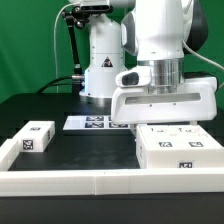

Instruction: Assemble cabinet

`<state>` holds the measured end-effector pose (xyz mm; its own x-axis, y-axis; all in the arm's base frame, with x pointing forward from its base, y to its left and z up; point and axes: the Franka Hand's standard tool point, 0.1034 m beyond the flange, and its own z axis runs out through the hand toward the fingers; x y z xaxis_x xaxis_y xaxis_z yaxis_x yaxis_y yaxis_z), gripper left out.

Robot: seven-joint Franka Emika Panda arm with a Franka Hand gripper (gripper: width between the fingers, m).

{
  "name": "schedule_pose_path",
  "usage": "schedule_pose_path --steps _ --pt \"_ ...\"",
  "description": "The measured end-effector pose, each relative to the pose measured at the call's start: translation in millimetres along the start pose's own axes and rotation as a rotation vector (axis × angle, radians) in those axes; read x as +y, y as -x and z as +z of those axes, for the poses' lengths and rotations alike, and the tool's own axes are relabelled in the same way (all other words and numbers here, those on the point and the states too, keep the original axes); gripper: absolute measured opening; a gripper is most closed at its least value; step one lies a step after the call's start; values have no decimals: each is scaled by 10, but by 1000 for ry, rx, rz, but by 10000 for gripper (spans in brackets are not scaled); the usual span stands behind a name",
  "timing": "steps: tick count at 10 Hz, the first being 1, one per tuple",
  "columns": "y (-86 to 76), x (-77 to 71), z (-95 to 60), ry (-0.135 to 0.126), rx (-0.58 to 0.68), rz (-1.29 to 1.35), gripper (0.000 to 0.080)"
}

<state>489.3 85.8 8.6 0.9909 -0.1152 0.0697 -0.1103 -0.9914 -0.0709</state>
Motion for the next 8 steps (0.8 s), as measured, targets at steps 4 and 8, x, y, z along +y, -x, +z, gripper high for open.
schedule_pose_path --steps 4,8 --pt "-21 -3 16 1 1 -10 797" --pt "-69 -13 -16 -1 9 -16 551"
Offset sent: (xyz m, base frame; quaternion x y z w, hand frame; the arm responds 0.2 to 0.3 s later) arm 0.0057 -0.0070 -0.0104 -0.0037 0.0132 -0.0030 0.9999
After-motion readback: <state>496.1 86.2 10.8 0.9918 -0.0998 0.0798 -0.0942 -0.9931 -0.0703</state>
